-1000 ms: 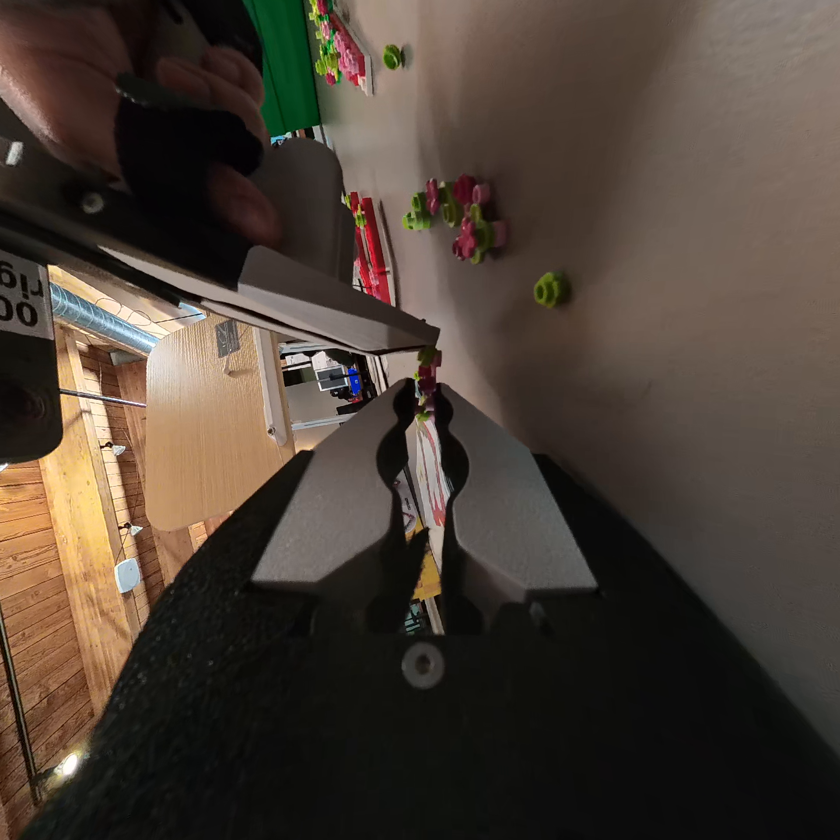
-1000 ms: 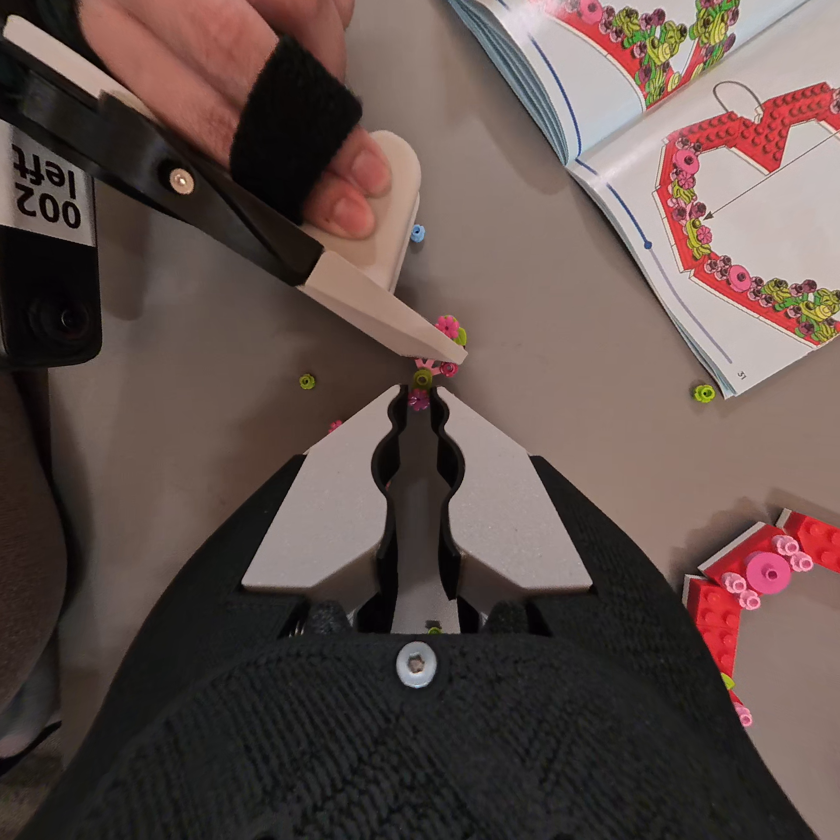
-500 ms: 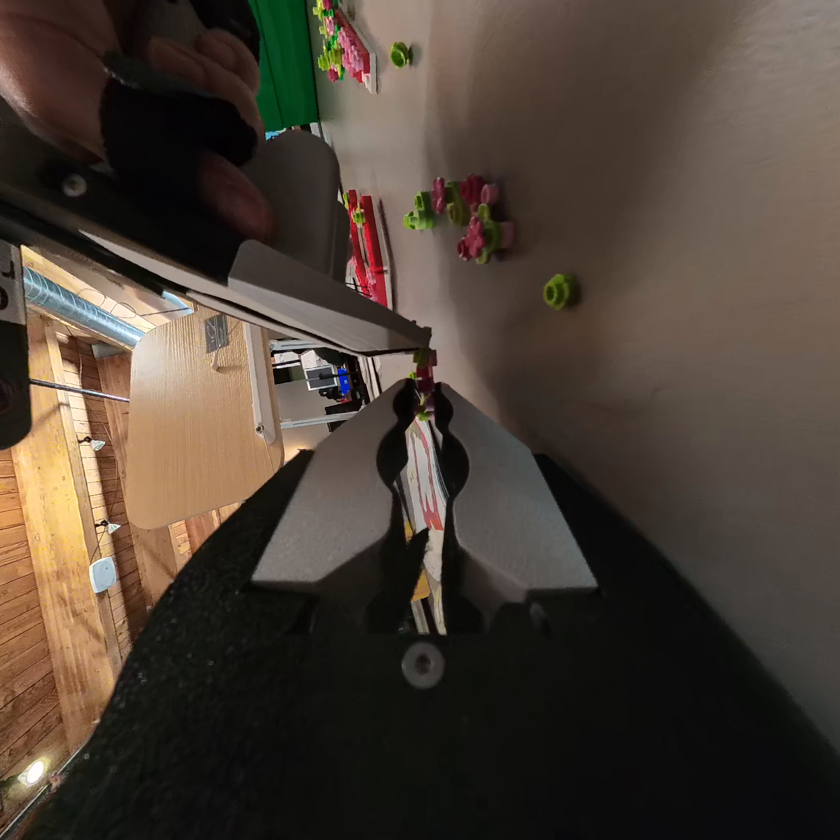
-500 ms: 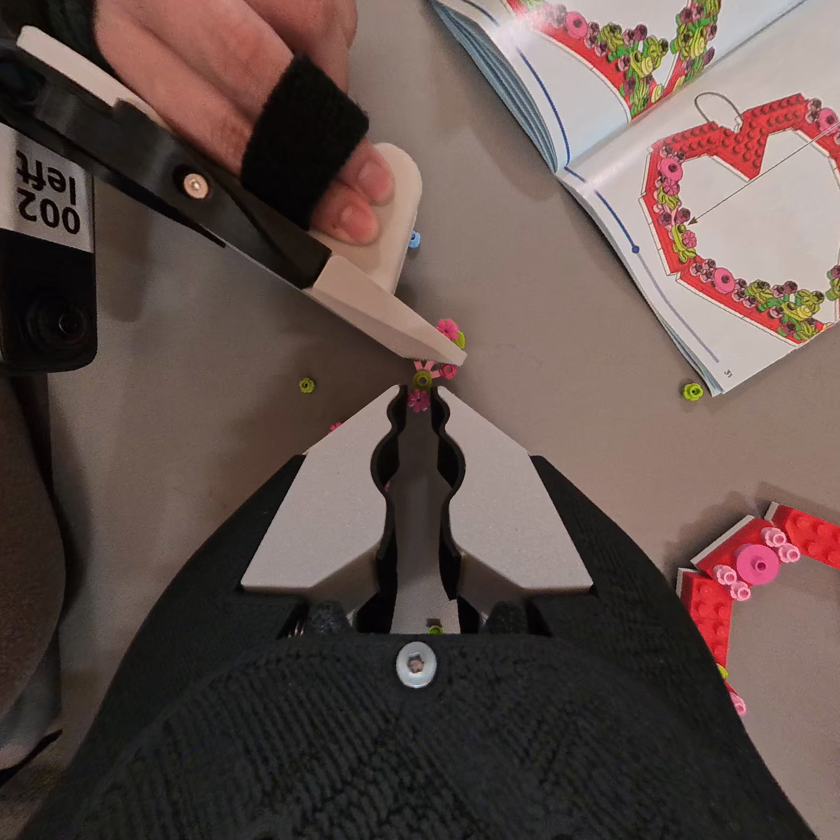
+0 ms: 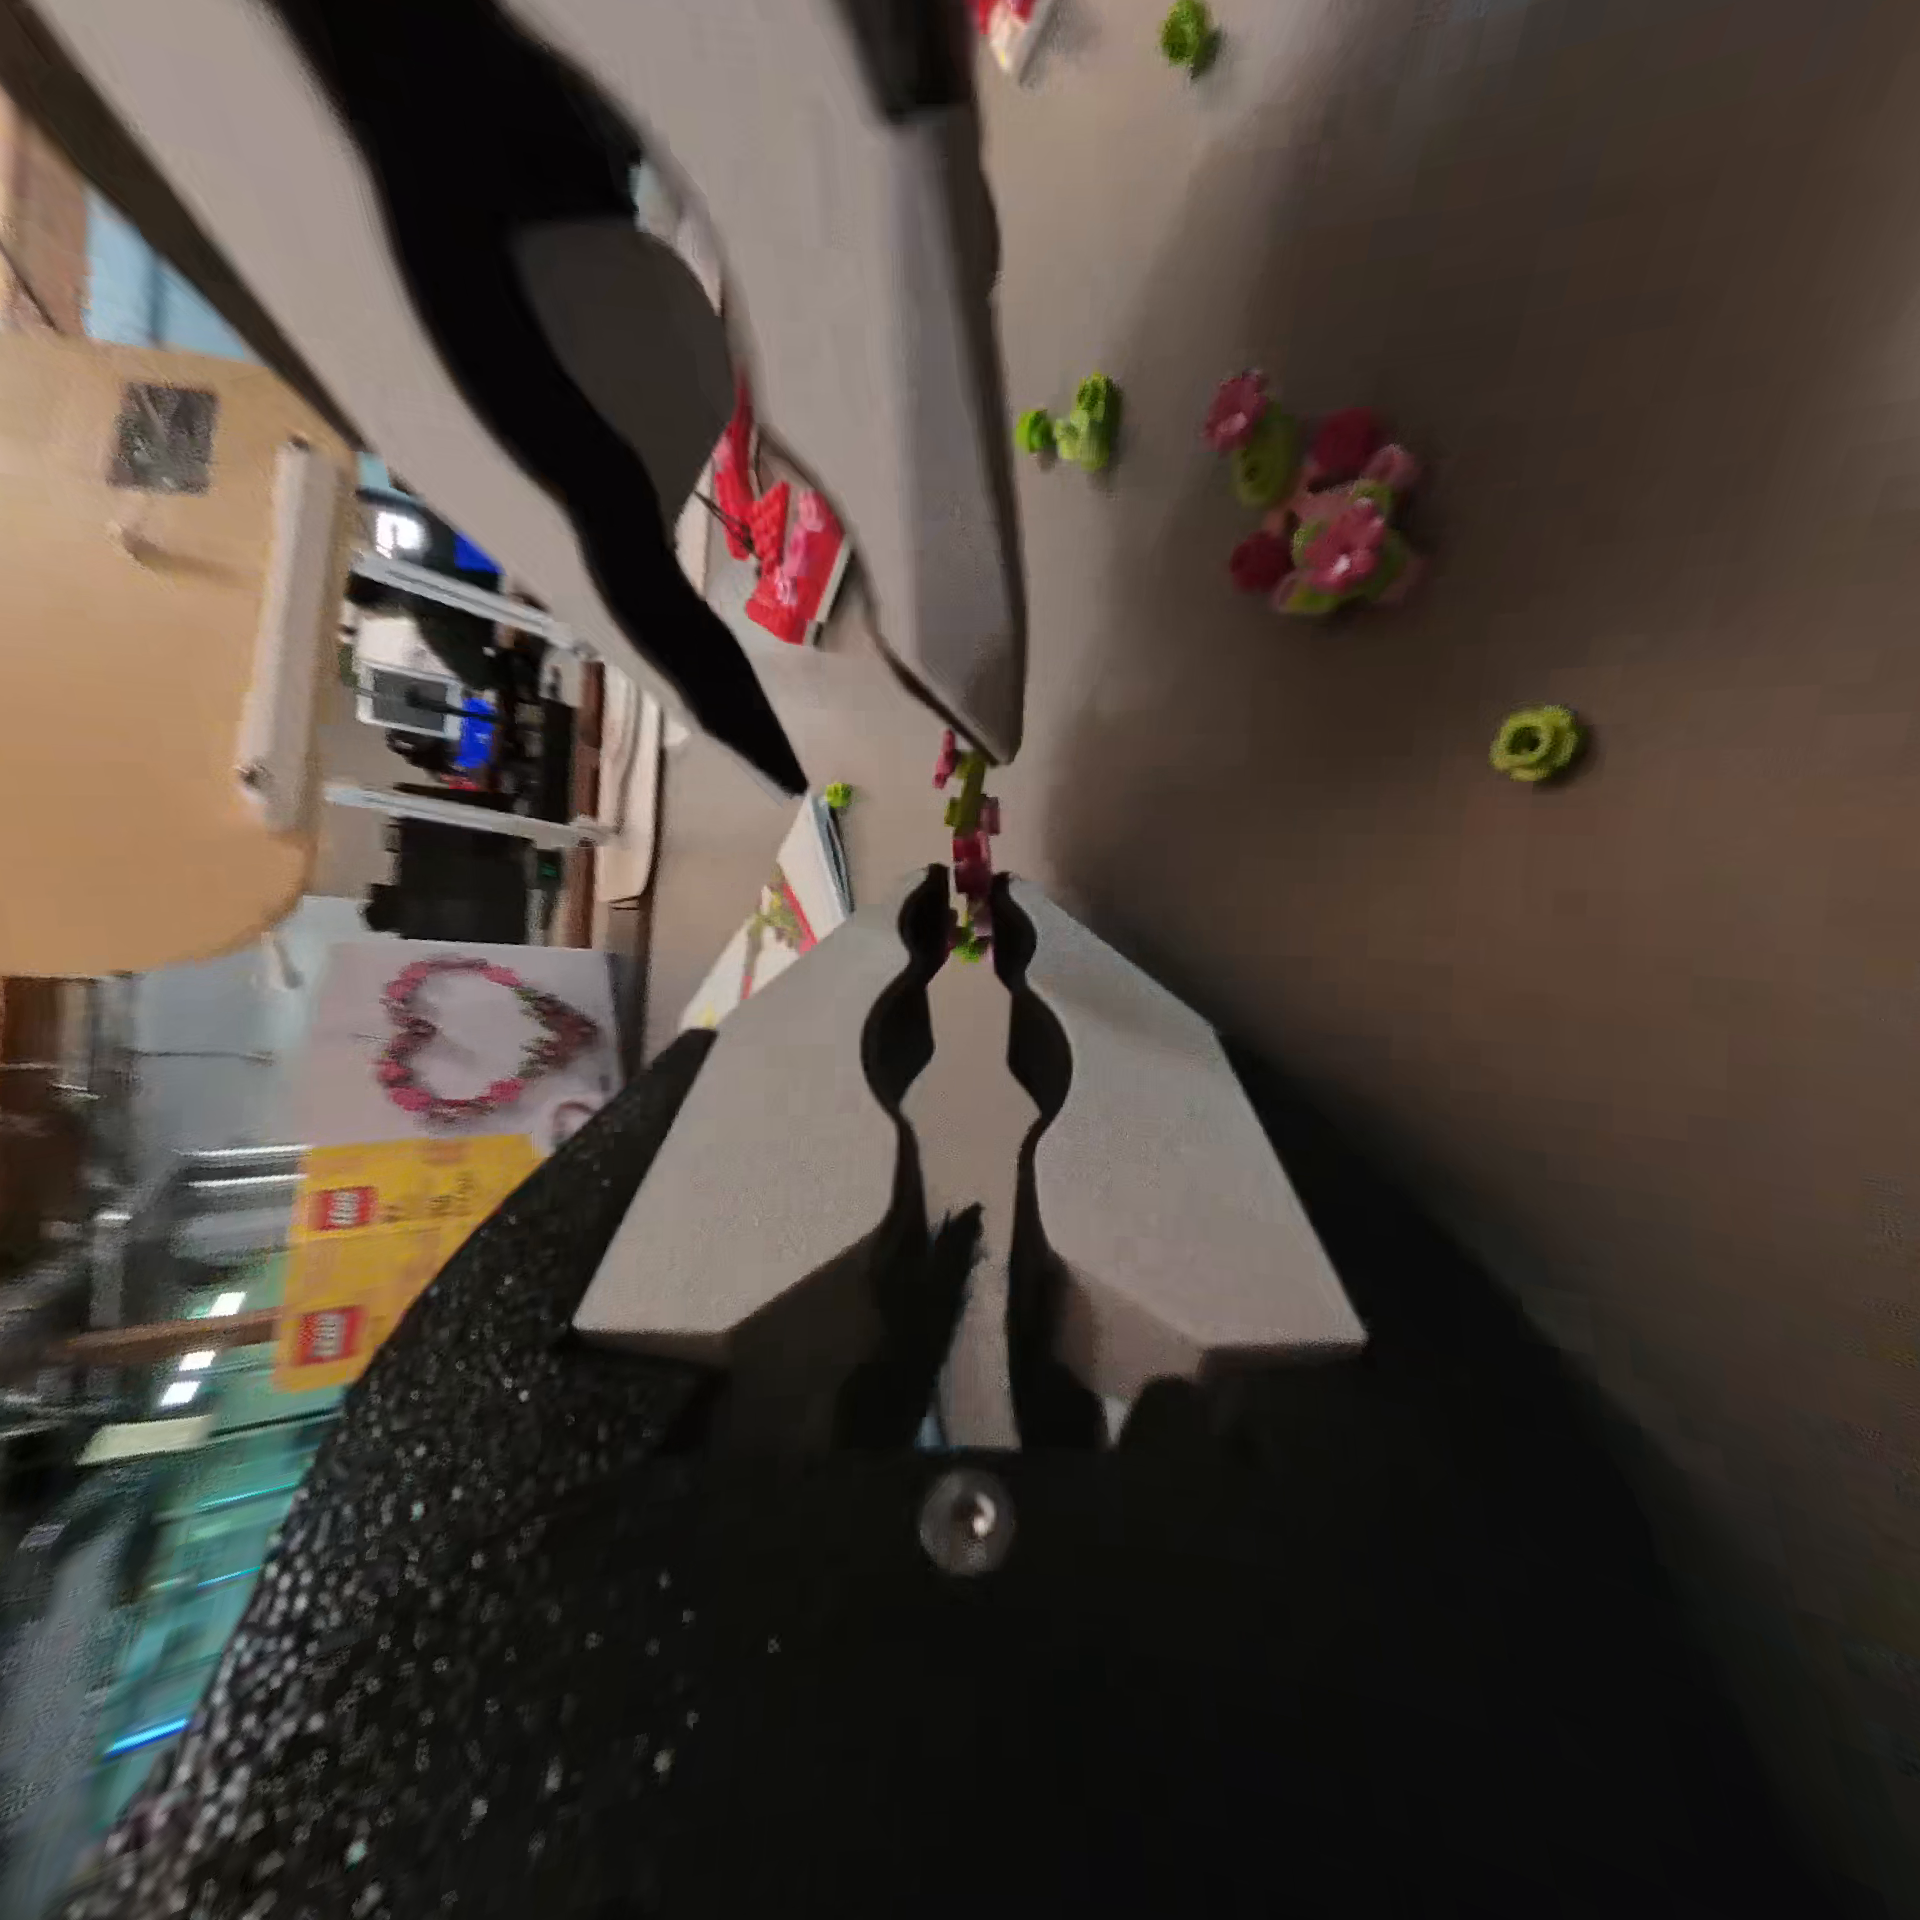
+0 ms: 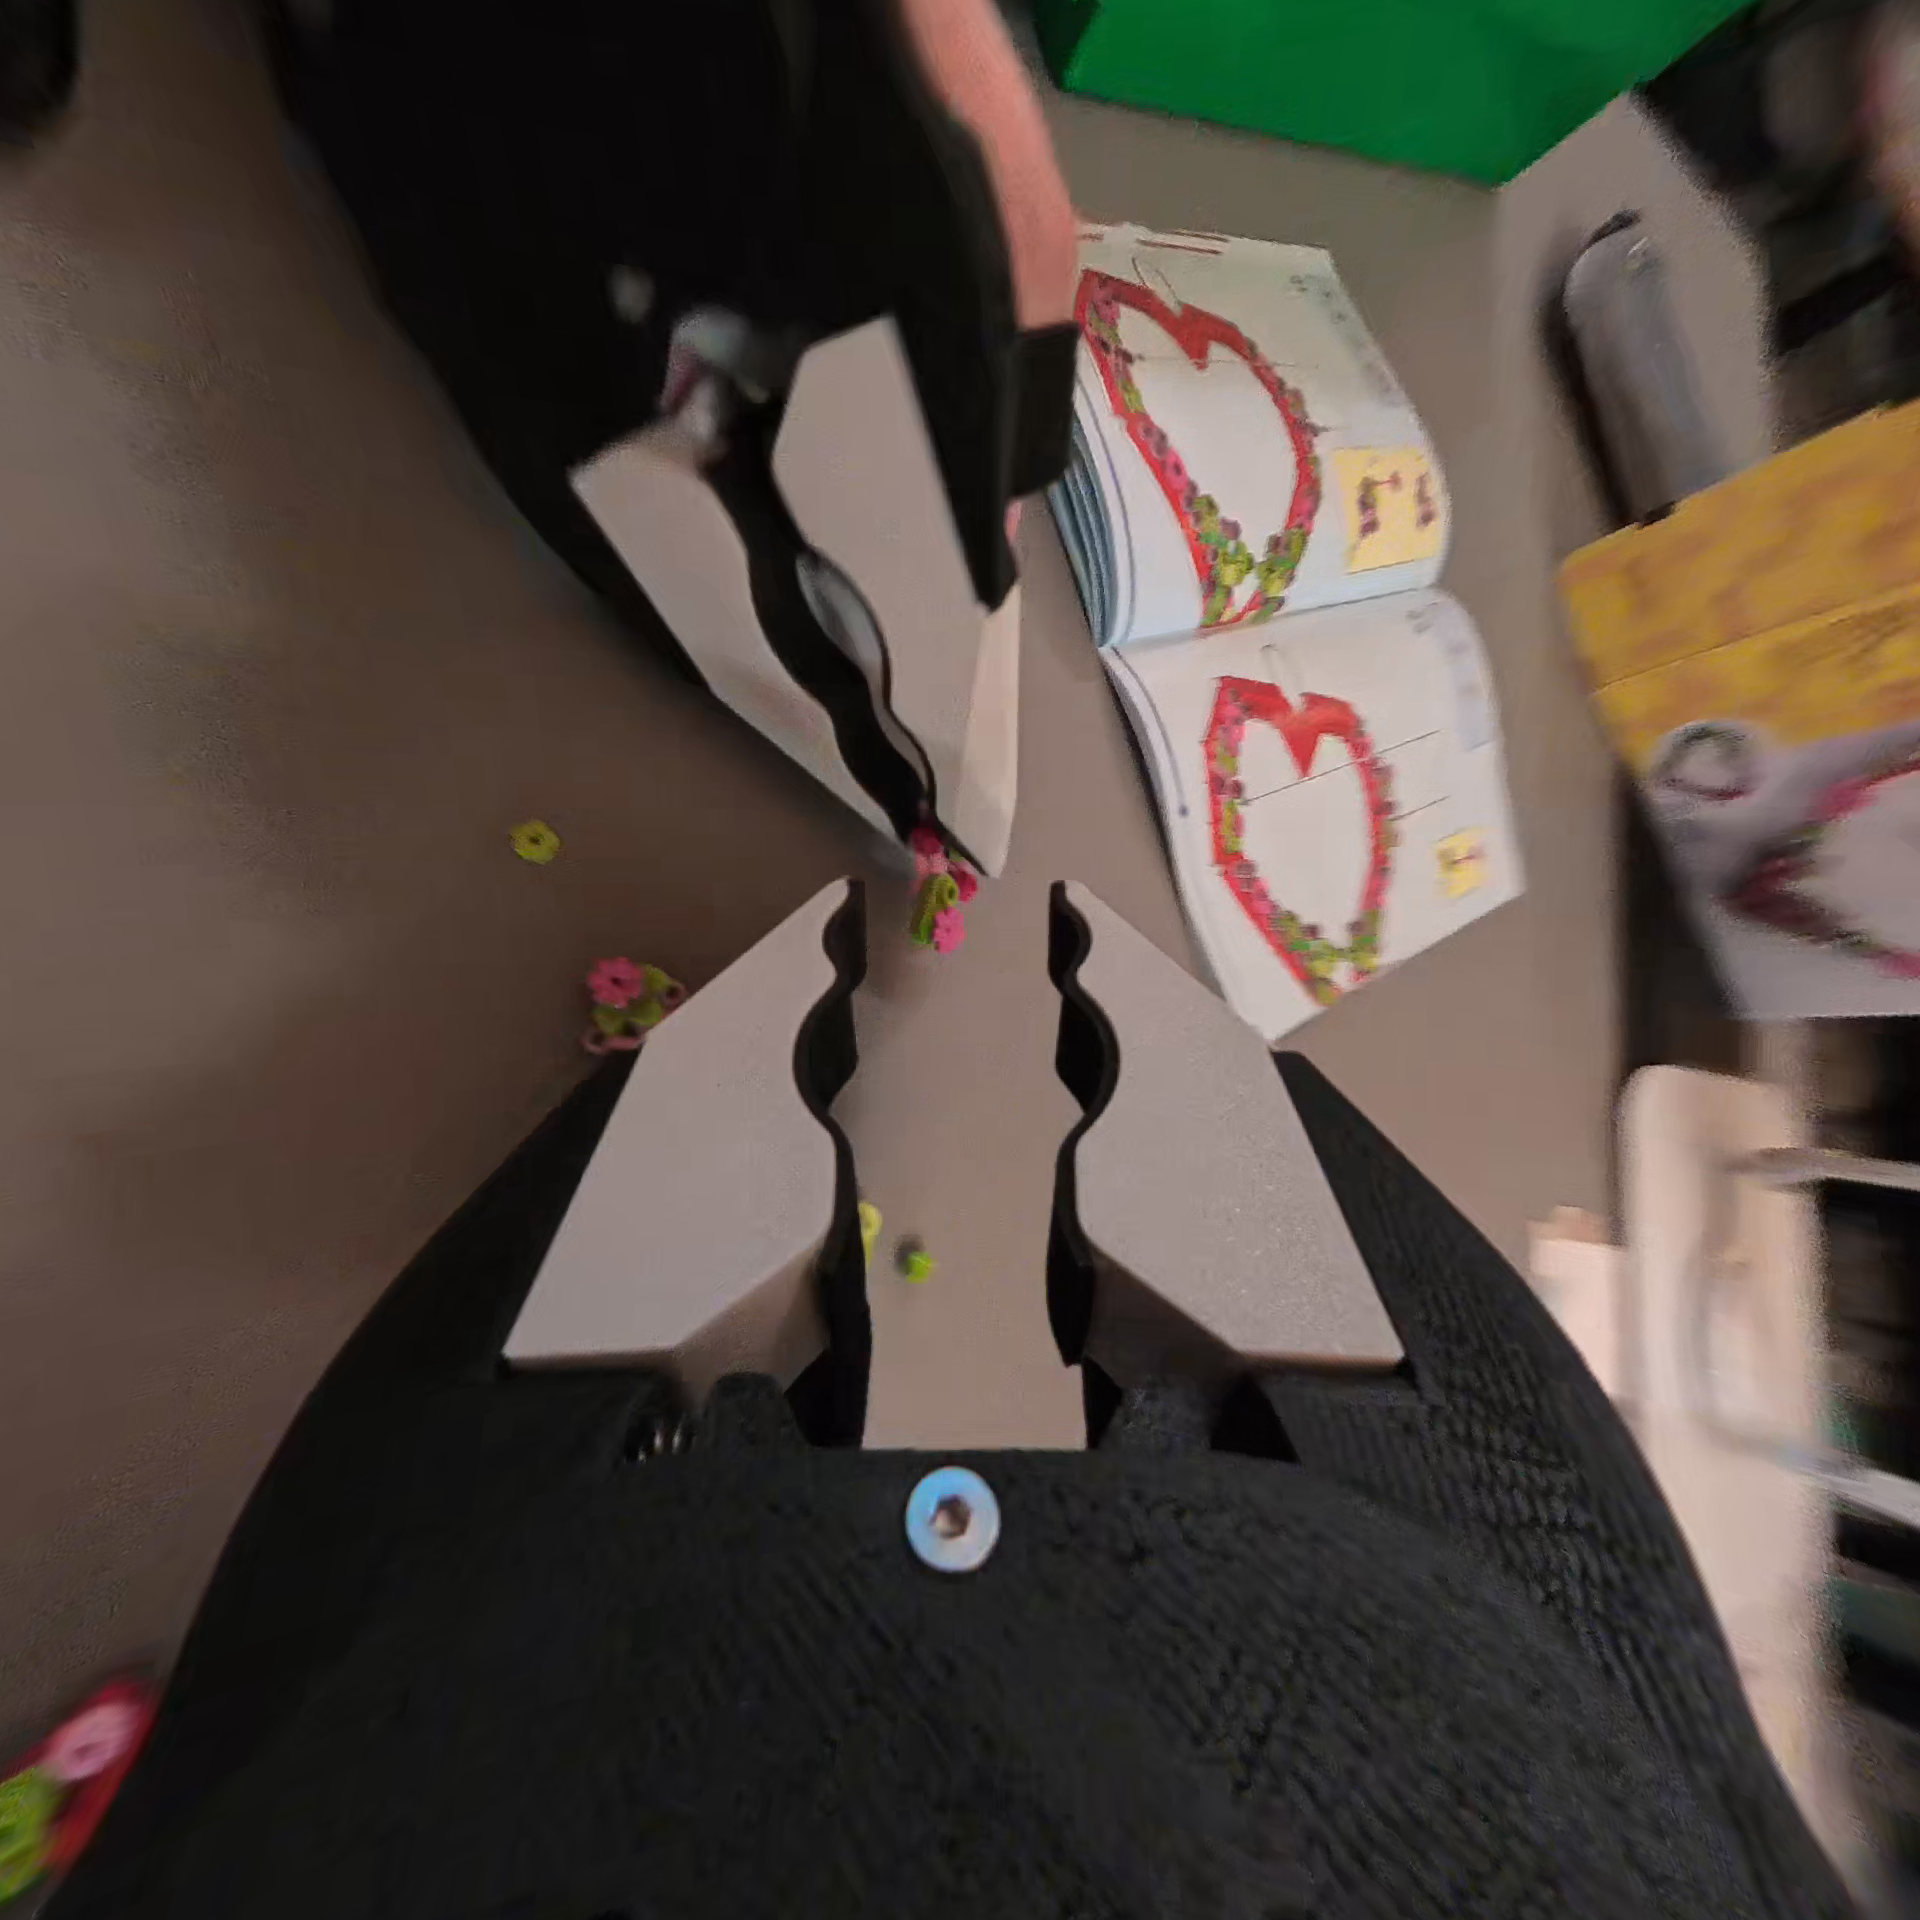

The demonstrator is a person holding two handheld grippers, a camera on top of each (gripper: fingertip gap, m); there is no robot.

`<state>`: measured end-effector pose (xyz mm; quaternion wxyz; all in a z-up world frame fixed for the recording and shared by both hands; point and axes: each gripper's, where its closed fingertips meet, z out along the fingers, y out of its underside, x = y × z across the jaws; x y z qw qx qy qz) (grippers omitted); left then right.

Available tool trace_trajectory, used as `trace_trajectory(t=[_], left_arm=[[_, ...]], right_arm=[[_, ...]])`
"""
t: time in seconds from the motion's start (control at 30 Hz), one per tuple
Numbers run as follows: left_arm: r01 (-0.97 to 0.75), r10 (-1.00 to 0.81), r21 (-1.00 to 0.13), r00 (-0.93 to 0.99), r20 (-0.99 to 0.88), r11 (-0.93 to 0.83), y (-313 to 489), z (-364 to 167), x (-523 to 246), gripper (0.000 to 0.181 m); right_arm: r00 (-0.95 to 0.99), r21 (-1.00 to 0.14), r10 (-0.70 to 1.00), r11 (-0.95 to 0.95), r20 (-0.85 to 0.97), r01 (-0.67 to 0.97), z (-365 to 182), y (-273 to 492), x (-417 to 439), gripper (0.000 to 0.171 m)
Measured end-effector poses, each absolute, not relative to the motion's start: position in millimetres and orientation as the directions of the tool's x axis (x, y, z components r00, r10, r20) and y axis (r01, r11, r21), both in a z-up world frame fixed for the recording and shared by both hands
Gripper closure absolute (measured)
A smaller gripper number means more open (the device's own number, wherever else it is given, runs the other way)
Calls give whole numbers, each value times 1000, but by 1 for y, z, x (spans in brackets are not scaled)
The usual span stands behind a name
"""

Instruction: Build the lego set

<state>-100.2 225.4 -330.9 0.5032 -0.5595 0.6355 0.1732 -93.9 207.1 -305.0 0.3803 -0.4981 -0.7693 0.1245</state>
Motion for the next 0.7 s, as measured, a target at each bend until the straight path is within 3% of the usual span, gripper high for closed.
trace_trajectory(t=[0.1, 0.23, 0.53, 0.7], left_arm=[[-835, -620, -477, 226, -751, 273, 223, -330, -98, 176], [-797, -653, -551, 284, -702, 246, 223, -327, -99, 175], [-796, -659, -551, 277, -699, 250, 222, -327, -99, 176], [-806, -639, -523, 252, -727, 277, 221, -326, -98, 176]], right_arm=[[-280, -441, 749, 602, 600, 666, -313, 209, -92, 142], [-318, -370, 668, 675, 672, 638, -316, 208, -94, 145], [-356, -306, 610, 719, 708, 625, -318, 210, -99, 162], [-385, -302, 615, 725, 688, 619, -319, 208, -99, 163]])
